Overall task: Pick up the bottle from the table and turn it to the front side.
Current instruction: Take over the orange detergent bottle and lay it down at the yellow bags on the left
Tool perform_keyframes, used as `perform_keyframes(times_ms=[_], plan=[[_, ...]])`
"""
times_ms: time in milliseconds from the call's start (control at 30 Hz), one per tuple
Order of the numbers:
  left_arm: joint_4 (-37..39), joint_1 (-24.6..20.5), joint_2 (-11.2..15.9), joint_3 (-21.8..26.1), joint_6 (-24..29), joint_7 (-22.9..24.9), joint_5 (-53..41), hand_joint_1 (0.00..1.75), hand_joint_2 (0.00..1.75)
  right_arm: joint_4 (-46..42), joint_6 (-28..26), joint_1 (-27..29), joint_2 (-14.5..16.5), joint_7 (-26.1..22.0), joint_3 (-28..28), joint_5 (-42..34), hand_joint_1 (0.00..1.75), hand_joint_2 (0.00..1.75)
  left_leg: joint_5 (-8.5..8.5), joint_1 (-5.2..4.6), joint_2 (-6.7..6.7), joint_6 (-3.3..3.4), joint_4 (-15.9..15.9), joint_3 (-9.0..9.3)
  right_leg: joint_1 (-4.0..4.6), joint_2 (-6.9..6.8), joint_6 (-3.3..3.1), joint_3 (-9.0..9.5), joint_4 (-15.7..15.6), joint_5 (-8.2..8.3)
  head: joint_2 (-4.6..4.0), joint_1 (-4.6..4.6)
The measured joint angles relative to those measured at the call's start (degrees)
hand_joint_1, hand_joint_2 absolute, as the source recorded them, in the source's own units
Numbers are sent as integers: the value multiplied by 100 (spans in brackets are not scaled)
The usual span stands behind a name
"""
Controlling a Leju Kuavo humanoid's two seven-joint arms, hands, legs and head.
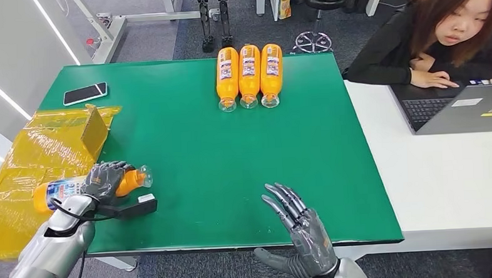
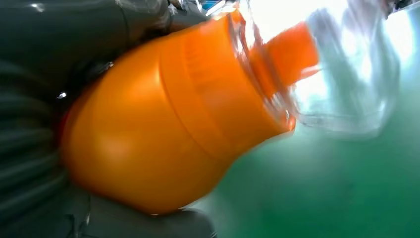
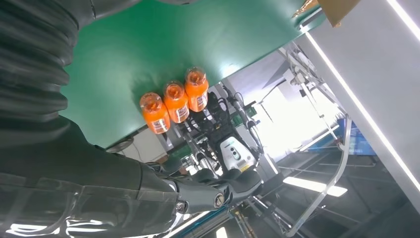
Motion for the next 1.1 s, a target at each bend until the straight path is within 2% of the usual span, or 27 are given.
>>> perform_keyframes(times_ms=[200, 400, 533, 633, 733, 800, 867, 933, 1000, 1100], plan=[[234, -97, 7, -22, 61, 171, -25, 0, 175, 13, 40, -12, -7, 2, 33, -8, 0, 175, 4, 0, -1, -6, -1, 2, 0, -1, -4, 0, 6, 3, 0, 1], [287, -140, 9, -22, 79, 136, -100, 0, 175, 54, 33, -15, -5, 66, 55, 82, 0, 175, 9, 0, -1, -14, -1, 3, 2, -2, -8, -2, 10, 5, 0, 1], [214, -154, 52, -22, -225, -105, -27, 0, 175, 42, 25, 123, -1, 203, 54, 334, 0, 175, 9, 1, -2, -14, -2, 3, 2, -3, -9, -1, 12, 4, 0, -1], [-97, 0, 172, 29, -786, -735, 609, 0, 175, 17, -37, 310, -1, 244, 54, 464, 0, 175, 8, 1, -1, -15, -4, 2, 1, -1, -12, -1, 14, 2, 0, -1], [-1186, 616, 561, 194, -1993, -1583, 2124, 0, 175, 1, -130, 441, -2, 191, 50, 454, 0, 175, -5, 1, 17, -33, -8, 12, 0, 19, -22, 2, 17, -6, 0, 1], [-2307, 1227, 1013, 290, -2929, -1859, 3179, 0, 175, 1, -143, 460, -4, 131, 28, 366, 0, 175, -15, 2, 40, -45, -8, 22, 2, 46, -26, -4, 17, -8, 0, -1], [-3362, 1759, 1442, 345, -3630, -1990, 3981, 0, 175, -2, -121, 456, -11, 88, -15, 254, 0, 175, -16, 5, 43, -46, -6, 18, 5, 51, -28, -14, 15, -10, 0, 0], [-4155, 2028, 1737, 366, -3999, -2076, 4453, 0, 175, -10, -93, 433, -28, 70, -55, 171, 0, 175, -13, 9, 20, -43, -5, 8, 6, 28, -27, -16, 14, -14, 0, 2], [-4697, 2106, 1910, 352, -4208, -2209, 4704, 0, 175, -36, -74, 413, -50, 68, -93, 150, 0, 175, -10, 9, -1, -41, -5, 3, 6, 6, -26, -11, 14, -16, 0, 2], [-5281, 2114, 1987, 191, -4458, -2476, 4996, 0, 175, -122, -40, 436, -63, 75, -160, 191, 0, 175, -6, 7, -3, -36, -4, 5, 5, -1, -29, -6, 14, -13, 0, 2]])
